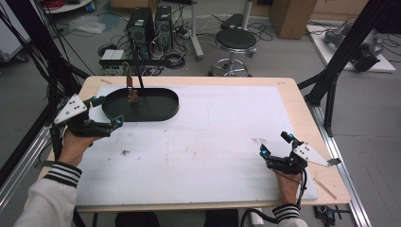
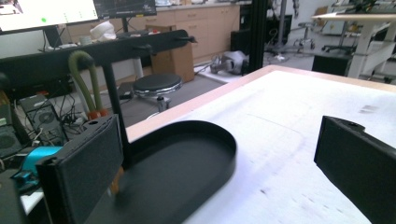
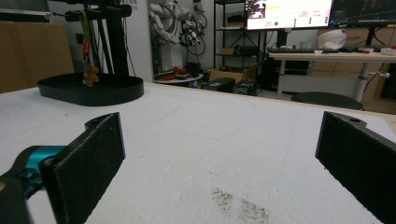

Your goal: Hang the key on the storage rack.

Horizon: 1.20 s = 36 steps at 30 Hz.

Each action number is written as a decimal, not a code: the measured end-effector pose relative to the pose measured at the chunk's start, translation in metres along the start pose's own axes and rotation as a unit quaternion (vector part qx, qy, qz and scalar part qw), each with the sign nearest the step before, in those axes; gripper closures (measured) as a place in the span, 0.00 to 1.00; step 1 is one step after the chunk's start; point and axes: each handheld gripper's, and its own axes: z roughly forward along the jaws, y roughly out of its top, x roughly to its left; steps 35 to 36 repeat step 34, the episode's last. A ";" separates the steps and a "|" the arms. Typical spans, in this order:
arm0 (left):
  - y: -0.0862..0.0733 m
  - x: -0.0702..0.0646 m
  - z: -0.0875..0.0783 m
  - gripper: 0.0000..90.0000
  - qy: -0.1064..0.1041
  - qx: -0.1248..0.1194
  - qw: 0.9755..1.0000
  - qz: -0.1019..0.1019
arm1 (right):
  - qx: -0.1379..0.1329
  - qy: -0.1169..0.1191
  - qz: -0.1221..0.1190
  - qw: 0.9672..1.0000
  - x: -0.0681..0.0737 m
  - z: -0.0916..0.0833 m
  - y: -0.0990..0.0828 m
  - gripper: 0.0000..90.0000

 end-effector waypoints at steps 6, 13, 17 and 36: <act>-0.025 -0.017 -0.016 0.02 0.005 -0.001 1.000 -0.003 | 0.001 0.000 -0.001 1.000 0.000 0.000 0.000 0.00; -0.051 -0.032 -0.033 0.02 0.008 -0.021 1.000 -0.007 | -0.001 0.000 -0.004 1.000 0.000 0.000 0.000 0.00; -0.064 -0.038 -0.041 0.02 0.014 -0.034 0.999 -0.004 | -0.001 -0.001 -0.004 1.000 0.000 0.000 0.000 0.00; -0.096 -0.049 -0.049 0.03 0.043 -0.055 0.998 -0.010 | 0.000 -0.004 -0.006 1.000 0.001 0.000 0.000 0.00</act>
